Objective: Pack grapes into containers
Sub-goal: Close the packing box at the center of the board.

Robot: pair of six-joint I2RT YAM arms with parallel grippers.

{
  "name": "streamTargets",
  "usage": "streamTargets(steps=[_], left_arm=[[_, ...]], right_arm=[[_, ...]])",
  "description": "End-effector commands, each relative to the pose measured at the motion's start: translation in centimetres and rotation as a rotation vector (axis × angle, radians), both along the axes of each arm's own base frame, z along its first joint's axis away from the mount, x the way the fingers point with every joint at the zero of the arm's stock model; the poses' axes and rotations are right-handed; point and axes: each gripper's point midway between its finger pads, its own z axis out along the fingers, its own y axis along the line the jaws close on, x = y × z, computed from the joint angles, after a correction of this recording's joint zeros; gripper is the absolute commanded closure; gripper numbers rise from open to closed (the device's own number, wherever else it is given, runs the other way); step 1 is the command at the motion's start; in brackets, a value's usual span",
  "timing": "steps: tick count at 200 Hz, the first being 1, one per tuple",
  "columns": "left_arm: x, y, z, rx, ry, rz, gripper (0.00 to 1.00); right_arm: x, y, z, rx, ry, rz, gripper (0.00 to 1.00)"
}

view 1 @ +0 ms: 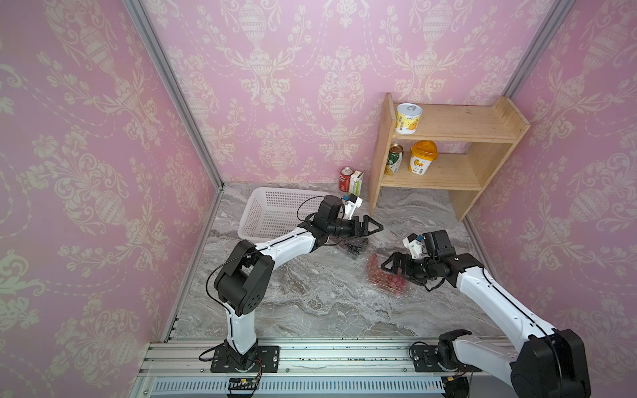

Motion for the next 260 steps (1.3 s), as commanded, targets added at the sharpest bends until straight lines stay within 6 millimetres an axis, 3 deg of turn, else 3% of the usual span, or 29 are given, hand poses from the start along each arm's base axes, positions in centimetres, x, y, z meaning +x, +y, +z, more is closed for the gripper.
streamTargets(steps=[1, 22, 72, 133, 159, 191, 220, 260], left_arm=[[-1.2, 0.7, 1.7, -0.053, -0.002, 0.044, 0.02], [-3.1, 0.8, 0.4, -0.044, 0.038, 0.027, 0.02], [-6.8, -1.2, -2.7, -0.026, 0.104, -0.036, 0.03], [-8.0, -1.8, -5.2, -0.004, 0.136, -0.049, 0.03], [-8.6, -2.3, -6.5, 0.008, 0.15, -0.064, 0.03], [-8.7, -2.6, -7.3, 0.001, 0.163, -0.062, 0.03], [-8.9, -2.6, -7.7, 0.005, 0.162, -0.066, 0.03], [-9.0, -2.3, -8.4, 0.022, 0.163, -0.059, 0.03]], right_arm=[[-0.3, -0.5, -0.7, -0.032, 0.005, -0.026, 0.0], [0.0, -0.4, -0.4, -0.022, -0.01, -0.03, 0.01], [0.0, -0.8, 0.4, -0.051, -0.023, -0.022, 0.0], [-0.2, -4.2, 0.9, -0.085, -0.024, -0.157, 0.01], [-1.2, -6.2, 1.2, -0.121, -0.026, -0.243, 0.0], [-2.7, -7.6, 0.0, -0.181, 0.006, -0.316, 0.0], [-3.3, -6.7, -2.0, -0.117, 0.072, -0.326, 0.0], [-3.3, -5.4, -2.9, -0.03, 0.097, -0.33, 0.01]])
